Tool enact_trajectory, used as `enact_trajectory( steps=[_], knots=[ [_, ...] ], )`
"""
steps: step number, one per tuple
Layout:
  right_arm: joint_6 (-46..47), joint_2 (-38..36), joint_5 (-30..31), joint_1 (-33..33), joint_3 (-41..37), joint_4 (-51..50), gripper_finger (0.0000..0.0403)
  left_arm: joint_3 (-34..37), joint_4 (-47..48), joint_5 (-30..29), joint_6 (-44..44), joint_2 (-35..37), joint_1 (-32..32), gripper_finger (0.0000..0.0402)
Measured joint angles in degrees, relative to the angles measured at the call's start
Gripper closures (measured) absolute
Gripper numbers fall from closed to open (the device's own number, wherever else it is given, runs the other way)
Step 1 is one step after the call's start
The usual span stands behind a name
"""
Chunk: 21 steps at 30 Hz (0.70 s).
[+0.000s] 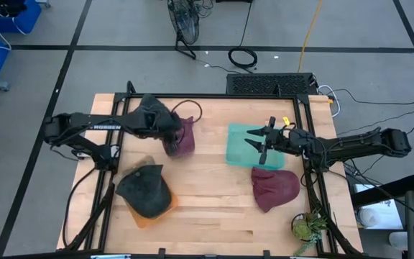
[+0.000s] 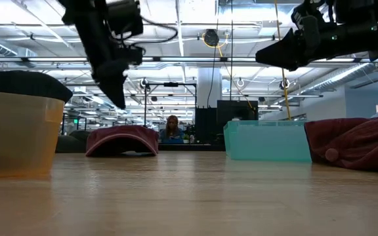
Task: Pick & Place hat
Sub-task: Put the left red cap into the blue bin
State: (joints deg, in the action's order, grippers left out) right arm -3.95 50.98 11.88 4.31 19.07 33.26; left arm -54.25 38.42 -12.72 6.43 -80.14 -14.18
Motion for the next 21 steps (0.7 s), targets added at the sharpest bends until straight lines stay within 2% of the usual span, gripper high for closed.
enact_trajectory(
  steps=[3,9,14,21],
  knots=[
    [0.0,0.02,-0.02,0.49,0.0,-0.75,0.0269,3.28,-3.09,3.74,-2.01,0.02,-3.55,0.0266],
    [0.04,0.01,-0.02,1.32,0.0,-1.38,0.0269,6.77,-5.63,7.59,-3.16,0.02,-8.39,0.0265],
    [0.24,0.02,-0.14,1.66,0.0,-1.4,0.0269,8.23,-8.43,9.71,-4.19,-0.6,-9.43,0.0254],
    [0.24,0.02,-0.17,1.66,0.0,-1.42,0.0269,8.69,-12.33,9.39,-5.24,-4.22,-9.39,0.0224]
  ],
)
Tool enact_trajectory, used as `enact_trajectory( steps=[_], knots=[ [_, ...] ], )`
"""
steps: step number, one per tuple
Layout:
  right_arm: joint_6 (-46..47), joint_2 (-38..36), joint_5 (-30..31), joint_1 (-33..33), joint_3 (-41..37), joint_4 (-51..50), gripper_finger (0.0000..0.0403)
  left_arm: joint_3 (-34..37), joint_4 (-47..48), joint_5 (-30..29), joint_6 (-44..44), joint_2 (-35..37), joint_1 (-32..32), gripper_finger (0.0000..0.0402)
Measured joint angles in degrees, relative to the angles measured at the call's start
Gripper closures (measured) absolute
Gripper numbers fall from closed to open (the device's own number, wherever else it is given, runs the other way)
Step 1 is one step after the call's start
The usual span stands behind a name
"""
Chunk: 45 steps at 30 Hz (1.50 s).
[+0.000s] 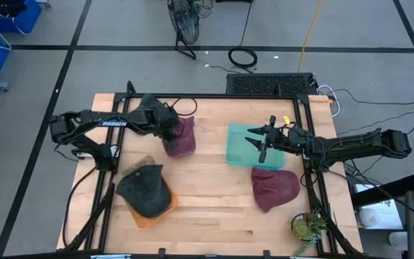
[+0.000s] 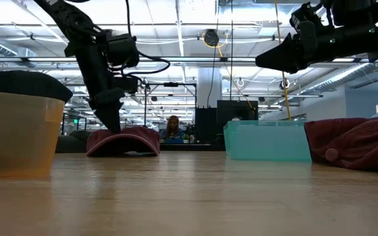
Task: Pick & Place hat
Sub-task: Put the left red cap into the blue bin
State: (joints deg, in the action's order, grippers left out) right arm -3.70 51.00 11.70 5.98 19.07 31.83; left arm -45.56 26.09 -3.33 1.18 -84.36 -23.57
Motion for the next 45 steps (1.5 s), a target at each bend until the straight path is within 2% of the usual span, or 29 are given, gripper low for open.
enact_trajectory(
  steps=[5,9,13,14,19,23,32,36,45],
  knots=[
    [-0.04,0.0,0.01,0.0,0.0,-0.46,0.0269,0.0,-2.66,-0.09,0.01,-1.58,0.09,0.0244],
    [-0.29,0.0,0.02,0.0,0.0,-0.46,0.0269,0.0,-5.21,1.36,0.73,-1.62,0.53,0.0305],
    [-0.57,0.0,0.07,0.07,0.0,-0.44,0.0269,0.0,-8.23,7.53,2.37,-1.62,2.14,0.0382],
    [-0.66,0.02,0.07,0.07,0.0,-0.44,0.0269,0.0,-8.82,9.03,2.73,-1.62,2.76,0.039],
    [-0.64,0.0,0.07,0.07,0.0,-0.44,0.0269,0.0,-10.33,10.9,3.77,-1.62,7.54,0.0383],
    [-0.66,0.01,0.1,0.07,0.0,-0.41,0.0269,0.0,-11.54,11.05,5.87,-1.62,11.12,0.0395],
    [-0.64,0.0,0.17,0.07,0.0,-0.06,0.0269,-0.01,-24.47,11.01,13.66,-1.12,18.68,0.0396],
    [-0.66,0.0,0.17,0.07,0.0,0.02,0.0269,-2.03,-24.74,10.82,15.51,-1.12,22.47,0.039],
    [-0.63,0.0,0.17,0.07,0.0,0.12,0.0269,-7.41,-24.25,4.74,14.69,-3.16,31.43,0.0391]
  ],
)
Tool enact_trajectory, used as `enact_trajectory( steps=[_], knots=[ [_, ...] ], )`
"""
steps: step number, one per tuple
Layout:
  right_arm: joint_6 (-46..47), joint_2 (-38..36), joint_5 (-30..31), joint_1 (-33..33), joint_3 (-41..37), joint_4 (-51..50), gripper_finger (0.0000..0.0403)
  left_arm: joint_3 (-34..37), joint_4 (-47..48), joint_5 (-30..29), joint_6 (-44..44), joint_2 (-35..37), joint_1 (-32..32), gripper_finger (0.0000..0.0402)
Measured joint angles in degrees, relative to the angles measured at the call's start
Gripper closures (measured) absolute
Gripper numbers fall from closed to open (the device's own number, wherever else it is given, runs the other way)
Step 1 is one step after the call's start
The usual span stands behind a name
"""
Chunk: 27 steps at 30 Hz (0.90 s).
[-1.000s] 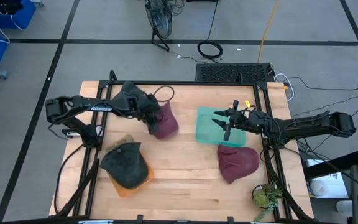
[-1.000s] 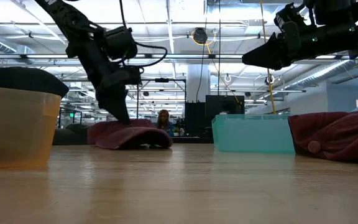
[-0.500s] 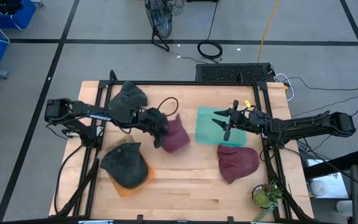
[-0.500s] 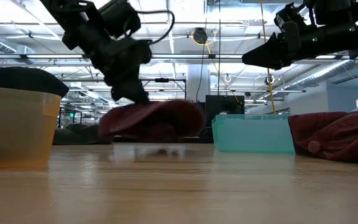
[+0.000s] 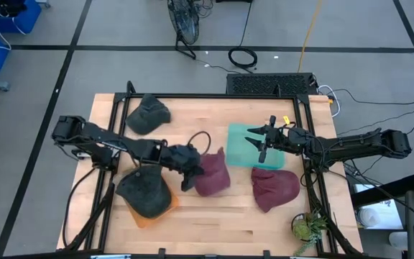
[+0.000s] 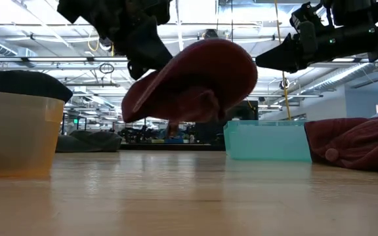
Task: Pick & Place hat
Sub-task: Put the left red cap into the blue bin
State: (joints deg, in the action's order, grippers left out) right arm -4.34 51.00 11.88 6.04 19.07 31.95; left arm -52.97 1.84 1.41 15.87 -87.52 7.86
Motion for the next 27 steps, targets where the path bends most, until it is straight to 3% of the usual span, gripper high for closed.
enact_trajectory(
  steps=[8,13,16,23,27],
  knots=[
    [0.17,0.0,-0.11,0.0,0.0,0.83,0.0269,-5.65,-0.72,0.17,-4.03,-9.92,3.04,0.039],
    [0.18,0.0,-0.14,0.0,0.0,0.84,0.0269,-11.81,-0.95,3.32,-7.67,-16.67,3.54,0.0395],
    [0.2,0.0,-0.77,-0.04,0.0,0.82,0.0269,-14.53,3.31,2.58,-8.28,-18.44,3.32,0.0378],
    [1.38,0.0,-10.61,-0.11,0.0,0.78,0.0269,-15.29,7.54,0.63,-8.06,-18.85,2.03,0.0321],
    [5.74,0.0,-10.84,-1.44,0.49,-0.71,0.0269,-15.26,10.91,-1.76,-8.13,-17.75,1.36,0.0294]
  ],
)
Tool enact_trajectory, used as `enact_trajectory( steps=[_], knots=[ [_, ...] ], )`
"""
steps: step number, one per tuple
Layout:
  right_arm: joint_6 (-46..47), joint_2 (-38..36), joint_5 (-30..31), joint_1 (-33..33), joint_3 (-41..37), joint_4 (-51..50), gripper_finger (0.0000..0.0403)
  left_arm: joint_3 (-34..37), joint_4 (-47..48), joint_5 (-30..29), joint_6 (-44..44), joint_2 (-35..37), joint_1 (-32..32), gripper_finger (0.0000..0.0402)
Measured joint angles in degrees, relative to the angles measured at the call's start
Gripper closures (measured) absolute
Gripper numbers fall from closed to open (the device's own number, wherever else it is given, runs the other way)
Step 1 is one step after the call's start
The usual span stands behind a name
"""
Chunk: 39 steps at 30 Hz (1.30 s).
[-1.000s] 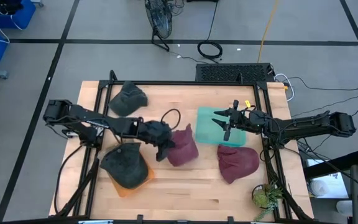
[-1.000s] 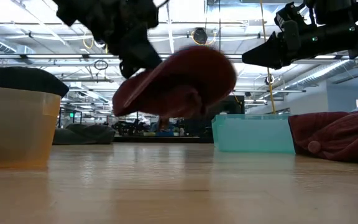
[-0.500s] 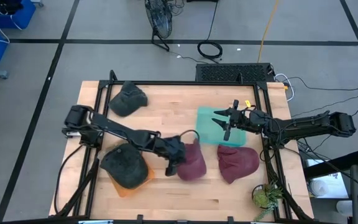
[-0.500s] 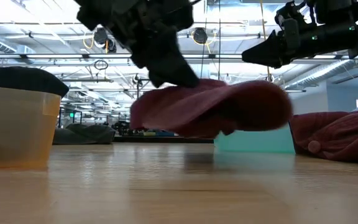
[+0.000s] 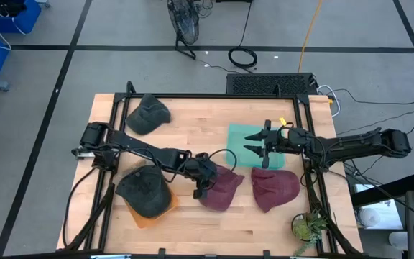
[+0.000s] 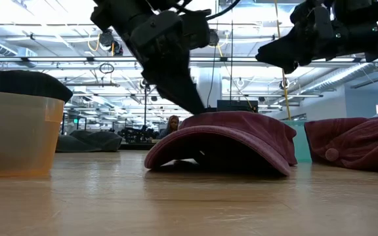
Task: Pick & Place hat
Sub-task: Put the left red cap into the blue bin
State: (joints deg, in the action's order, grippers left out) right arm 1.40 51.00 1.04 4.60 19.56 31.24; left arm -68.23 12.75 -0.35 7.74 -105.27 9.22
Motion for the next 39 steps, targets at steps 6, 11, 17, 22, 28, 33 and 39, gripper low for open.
enact_trajectory(
  steps=[6,11,17,22,28,33,39],
  knots=[
    [4.94,2.55,5.36,-11.22,5.59,-11.19,0.0269,1.24,8.15,-9.25,-1.17,9.09,-2.41,0.0284],
    [4.18,10.04,13.25,-19.89,13.88,-15.23,0.0268,5.62,3.78,-10.38,-5.77,20.28,-5.78,0.0301],
    [7.24,21.89,13.93,-22.45,21.95,-16.88,0.0267,14.02,-8.99,-6.39,-7.04,30.65,-11.6,0.0316],
    [11.86,29.95,13.92,-23.35,28.04,-21.44,0.0249,21.38,-24.77,1.71,-5.78,34.69,-13.85,0.0326],
    [16.3,38.36,13.98,-23.87,36.34,-26.8,0.0207,23.37,-29.32,9.89,-6.99,38.5,-13.82,0.033],
    [21.24,44.53,14.04,-23.72,39.87,-28.52,0.0196,23.39,-27.24,15.87,-5.91,44.1,-13.71,0.033],
    [27.56,47.79,14.1,-22.86,40.03,-30.07,0.0203,23.37,-21.52,18.28,-6.08,49.42,-11.79,0.033]
  ],
)
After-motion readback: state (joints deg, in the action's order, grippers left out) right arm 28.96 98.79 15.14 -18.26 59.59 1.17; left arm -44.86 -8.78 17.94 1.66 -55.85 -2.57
